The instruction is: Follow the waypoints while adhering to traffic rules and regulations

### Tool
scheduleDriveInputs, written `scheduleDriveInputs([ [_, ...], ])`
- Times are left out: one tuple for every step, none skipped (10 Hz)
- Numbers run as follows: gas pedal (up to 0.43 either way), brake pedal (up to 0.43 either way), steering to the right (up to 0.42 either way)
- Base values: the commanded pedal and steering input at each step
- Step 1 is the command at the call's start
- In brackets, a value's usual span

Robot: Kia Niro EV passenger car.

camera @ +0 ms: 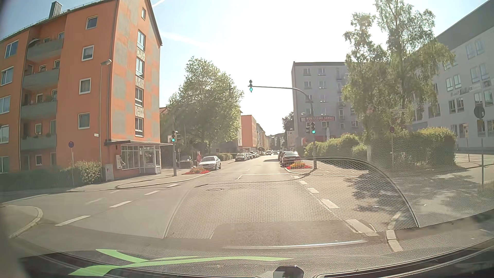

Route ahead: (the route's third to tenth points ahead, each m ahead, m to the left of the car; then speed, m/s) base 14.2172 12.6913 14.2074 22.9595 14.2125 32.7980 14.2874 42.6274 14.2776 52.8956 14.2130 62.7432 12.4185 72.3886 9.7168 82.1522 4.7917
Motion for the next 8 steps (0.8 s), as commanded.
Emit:
scheduleDriveInputs([
  [0.0,0.018,-0.071],
  [0.0,0.018,-0.072],
  [0.0,0.018,-0.075],
  [0.0,0.018,-0.08],
  [0.0,0.018,-0.083],
  [0.0,0.018,-0.083],
  [0.0,0.018,-0.085],
  [0.0,0.018,-0.095],
])
